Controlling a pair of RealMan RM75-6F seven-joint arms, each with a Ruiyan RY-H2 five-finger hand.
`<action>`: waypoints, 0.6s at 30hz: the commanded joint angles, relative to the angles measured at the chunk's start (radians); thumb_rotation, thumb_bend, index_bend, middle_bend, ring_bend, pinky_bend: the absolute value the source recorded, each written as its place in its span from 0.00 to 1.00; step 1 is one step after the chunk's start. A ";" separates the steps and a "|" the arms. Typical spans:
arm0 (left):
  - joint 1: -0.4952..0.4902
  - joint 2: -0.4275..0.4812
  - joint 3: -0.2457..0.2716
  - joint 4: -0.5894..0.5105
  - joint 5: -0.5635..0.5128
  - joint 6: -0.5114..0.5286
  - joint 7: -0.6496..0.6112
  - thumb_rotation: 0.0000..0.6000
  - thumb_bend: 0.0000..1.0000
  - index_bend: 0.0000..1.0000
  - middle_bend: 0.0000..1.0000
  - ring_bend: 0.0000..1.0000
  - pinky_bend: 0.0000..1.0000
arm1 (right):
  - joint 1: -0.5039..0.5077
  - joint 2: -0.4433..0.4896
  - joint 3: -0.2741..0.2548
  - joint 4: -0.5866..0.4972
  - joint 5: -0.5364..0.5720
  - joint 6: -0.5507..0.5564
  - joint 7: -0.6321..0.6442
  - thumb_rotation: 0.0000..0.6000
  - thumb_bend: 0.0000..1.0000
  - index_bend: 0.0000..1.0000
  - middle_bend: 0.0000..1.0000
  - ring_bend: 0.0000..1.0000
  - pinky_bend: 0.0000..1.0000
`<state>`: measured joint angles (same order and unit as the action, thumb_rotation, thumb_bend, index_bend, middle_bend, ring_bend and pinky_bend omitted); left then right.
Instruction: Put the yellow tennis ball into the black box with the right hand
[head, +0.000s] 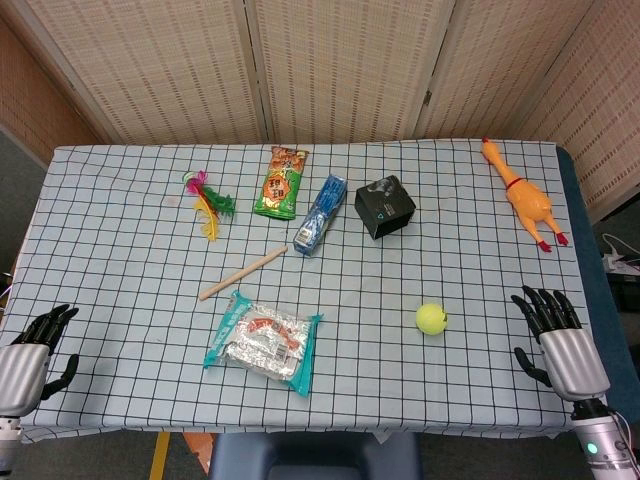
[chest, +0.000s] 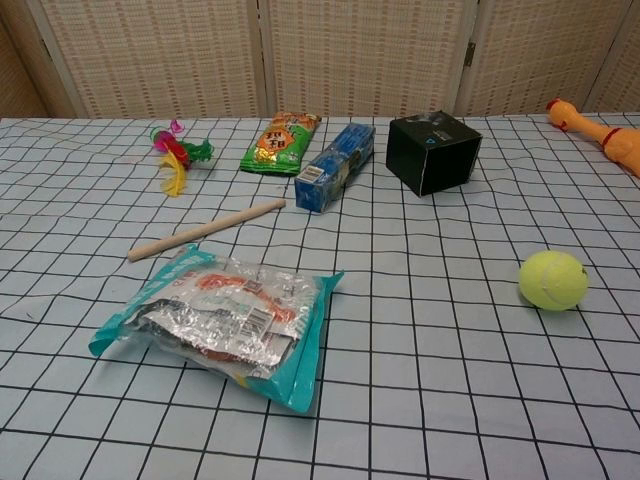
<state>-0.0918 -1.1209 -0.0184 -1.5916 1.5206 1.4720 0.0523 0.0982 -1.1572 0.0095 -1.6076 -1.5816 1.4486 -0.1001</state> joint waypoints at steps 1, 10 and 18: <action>0.000 0.003 0.002 -0.001 -0.002 -0.004 -0.004 1.00 0.46 0.15 0.11 0.14 0.41 | 0.000 -0.011 0.000 0.011 -0.002 0.001 -0.010 1.00 0.26 0.13 0.02 0.00 0.00; 0.007 0.003 0.003 -0.005 0.004 0.013 -0.002 1.00 0.46 0.15 0.11 0.14 0.42 | 0.006 -0.034 -0.004 0.036 -0.008 -0.008 -0.026 1.00 0.26 0.14 0.02 0.00 0.00; 0.003 0.006 0.005 -0.010 0.000 -0.001 -0.002 1.00 0.46 0.15 0.11 0.14 0.42 | 0.008 -0.055 -0.012 0.063 -0.059 0.025 -0.007 1.00 0.52 0.18 0.05 0.00 0.03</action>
<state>-0.0891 -1.1155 -0.0137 -1.6012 1.5202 1.4708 0.0505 0.1068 -1.2019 0.0026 -1.5567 -1.6193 1.4568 -0.1110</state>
